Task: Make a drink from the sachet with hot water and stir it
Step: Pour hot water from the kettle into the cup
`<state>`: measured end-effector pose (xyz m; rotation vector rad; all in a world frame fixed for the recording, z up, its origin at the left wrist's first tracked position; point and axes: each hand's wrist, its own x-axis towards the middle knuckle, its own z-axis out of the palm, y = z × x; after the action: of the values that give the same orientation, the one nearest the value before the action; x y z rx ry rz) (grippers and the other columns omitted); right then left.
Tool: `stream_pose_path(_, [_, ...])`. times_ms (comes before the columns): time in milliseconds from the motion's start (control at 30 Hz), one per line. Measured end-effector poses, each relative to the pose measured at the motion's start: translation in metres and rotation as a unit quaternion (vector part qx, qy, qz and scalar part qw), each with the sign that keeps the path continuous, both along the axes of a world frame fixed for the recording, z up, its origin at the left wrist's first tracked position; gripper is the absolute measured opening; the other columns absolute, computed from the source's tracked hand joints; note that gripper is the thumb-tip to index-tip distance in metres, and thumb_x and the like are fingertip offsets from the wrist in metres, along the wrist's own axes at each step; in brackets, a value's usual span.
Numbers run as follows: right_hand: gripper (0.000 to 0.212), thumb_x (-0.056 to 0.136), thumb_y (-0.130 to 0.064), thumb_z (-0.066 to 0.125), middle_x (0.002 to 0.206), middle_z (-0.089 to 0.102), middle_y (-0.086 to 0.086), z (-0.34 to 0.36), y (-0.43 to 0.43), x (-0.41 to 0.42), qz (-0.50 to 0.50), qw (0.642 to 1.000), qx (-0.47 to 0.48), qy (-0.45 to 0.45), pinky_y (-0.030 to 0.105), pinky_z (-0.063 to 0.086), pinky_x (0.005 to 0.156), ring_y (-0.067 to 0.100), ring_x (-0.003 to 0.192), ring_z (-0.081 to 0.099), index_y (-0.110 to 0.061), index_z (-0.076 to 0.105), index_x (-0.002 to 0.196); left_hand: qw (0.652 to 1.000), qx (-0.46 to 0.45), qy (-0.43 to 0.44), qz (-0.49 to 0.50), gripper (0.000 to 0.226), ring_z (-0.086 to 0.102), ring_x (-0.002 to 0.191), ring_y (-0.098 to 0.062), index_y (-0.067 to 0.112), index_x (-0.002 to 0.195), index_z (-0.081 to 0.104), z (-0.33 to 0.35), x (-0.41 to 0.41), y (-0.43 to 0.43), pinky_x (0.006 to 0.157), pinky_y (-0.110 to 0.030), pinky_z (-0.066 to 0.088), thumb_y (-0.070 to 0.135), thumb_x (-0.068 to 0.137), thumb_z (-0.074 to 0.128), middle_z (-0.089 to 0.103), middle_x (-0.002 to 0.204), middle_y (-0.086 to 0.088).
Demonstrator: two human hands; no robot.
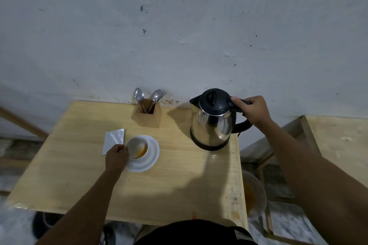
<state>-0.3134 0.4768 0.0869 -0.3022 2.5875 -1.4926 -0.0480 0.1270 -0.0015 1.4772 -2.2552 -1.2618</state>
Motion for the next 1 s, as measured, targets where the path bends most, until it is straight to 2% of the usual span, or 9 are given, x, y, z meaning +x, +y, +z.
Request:
stream_pose_path(67, [0.092, 0.066, -0.073, 0.071, 0.045, 0.033, 0.01, 0.002, -0.004, 0.006, -0.002, 1.0, -0.012, 0.022, 0.045, 0.044, 0.046, 0.022, 0.044, 0.039, 0.014, 0.045, 0.053, 1.0, 0.004, 0.003, -0.001, 0.02, 0.056, 0.08, -0.027, 0.004, 0.082, 0.065, 0.001, 0.001, -0.001, 0.071, -0.031, 0.039, 0.019, 0.089, 0.054, 0.063, 0.08, -0.01])
stream_pose_path(167, [0.084, 0.07, -0.064, 0.071, 0.043, 0.03, 0.009, 0.009, -0.009, 0.012, 0.003, 0.998, -0.012, 0.059, 0.035, 0.035, 0.047, 0.02, 0.041, 0.035, 0.012, 0.041, 0.049, 1.0, 0.011, 0.01, 0.003, 0.02, 0.054, 0.077, -0.024, 0.004, 0.079, 0.064, 0.001, 0.001, 0.0, 0.062, -0.029, 0.037, 0.019, 0.089, 0.054, 0.061, 0.077, -0.008])
stream_pose_path(300, [0.082, 0.073, -0.061, 0.07, 0.042, 0.032, 0.012, 0.022, -0.017, 0.02, 0.019, 0.994, -0.01, 0.104, 0.03, 0.029, 0.048, 0.019, 0.04, 0.032, 0.012, 0.041, 0.048, 1.0, 0.022, 0.018, 0.004, 0.019, 0.057, 0.081, -0.023, 0.006, 0.088, 0.067, 0.003, 0.001, 0.003, 0.068, -0.03, 0.039, 0.019, 0.09, 0.053, 0.064, 0.084, -0.007])
stream_pose_path(467, [0.077, 0.073, -0.061, 0.07, 0.039, 0.028, 0.006, 0.055, -0.044, 0.032, 0.065, 0.986, 0.014, 0.151, 0.029, 0.028, 0.047, 0.016, 0.037, 0.028, 0.003, 0.039, 0.044, 0.999, 0.042, 0.021, -0.015, 0.019, 0.054, 0.071, -0.019, 0.008, 0.077, 0.064, 0.007, 0.004, -0.001, 0.059, -0.026, 0.038, 0.02, 0.089, 0.055, 0.061, 0.073, -0.004])
stream_pose_path(633, [0.079, 0.065, -0.076, 0.062, 0.037, 0.028, 0.001, 0.085, -0.085, 0.054, 0.11, 0.977, 0.091, 0.159, 0.03, 0.028, 0.047, 0.016, 0.037, 0.03, -0.003, 0.04, 0.041, 0.993, 0.111, 0.042, -0.016, 0.019, 0.056, 0.072, -0.021, 0.011, 0.083, 0.068, 0.01, 0.01, -0.013, 0.071, -0.033, 0.044, 0.019, 0.089, 0.052, 0.062, 0.074, -0.004])
stream_pose_path(733, [0.083, 0.064, -0.079, 0.061, 0.04, 0.028, 0.003, 0.098, -0.109, 0.068, 0.129, 0.967, 0.153, 0.155, 0.029, 0.025, 0.046, 0.017, 0.039, 0.03, -0.002, 0.039, 0.043, 0.988, 0.14, 0.054, -0.046, 0.019, 0.056, 0.073, -0.02, 0.016, 0.092, 0.067, 0.013, 0.015, -0.018, 0.067, -0.031, 0.044, 0.019, 0.093, 0.048, 0.061, 0.078, -0.001])
stream_pose_path(800, [0.078, 0.065, -0.077, 0.064, 0.039, 0.026, 0.001, 0.105, -0.126, 0.078, 0.14, 0.958, 0.195, 0.154, 0.028, 0.024, 0.045, 0.017, 0.038, 0.03, -0.008, 0.035, 0.042, 0.984, 0.149, 0.068, -0.066, 0.018, 0.055, 0.072, -0.019, 0.017, 0.095, 0.066, 0.015, 0.019, -0.022, 0.064, -0.029, 0.045, 0.019, 0.094, 0.048, 0.06, 0.078, 0.0])
stream_pose_path(933, [0.08, 0.062, -0.083, 0.061, 0.042, 0.039, 0.002, 0.113, -0.154, 0.094, 0.161, 0.934, 0.285, 0.144, 0.028, 0.032, 0.045, 0.019, 0.041, 0.044, -0.006, 0.049, 0.047, 0.982, 0.146, 0.075, -0.096, 0.018, 0.057, 0.081, -0.018, 0.015, 0.099, 0.068, 0.011, 0.022, -0.03, 0.079, -0.036, 0.049, 0.018, 0.094, 0.052, 0.064, 0.084, 0.002])
stream_pose_path(1000, [0.078, 0.062, -0.084, 0.06, 0.043, 0.041, 0.002, 0.116, -0.167, 0.102, 0.167, 0.921, 0.324, 0.139, 0.028, 0.034, 0.047, 0.019, 0.043, 0.047, -0.009, 0.048, 0.048, 0.98, 0.144, 0.075, -0.112, 0.022, 0.057, 0.087, -0.019, 0.01, 0.107, 0.068, 0.009, 0.022, -0.034, 0.079, -0.033, 0.047, 0.016, 0.095, 0.052, 0.065, 0.092, -0.003])
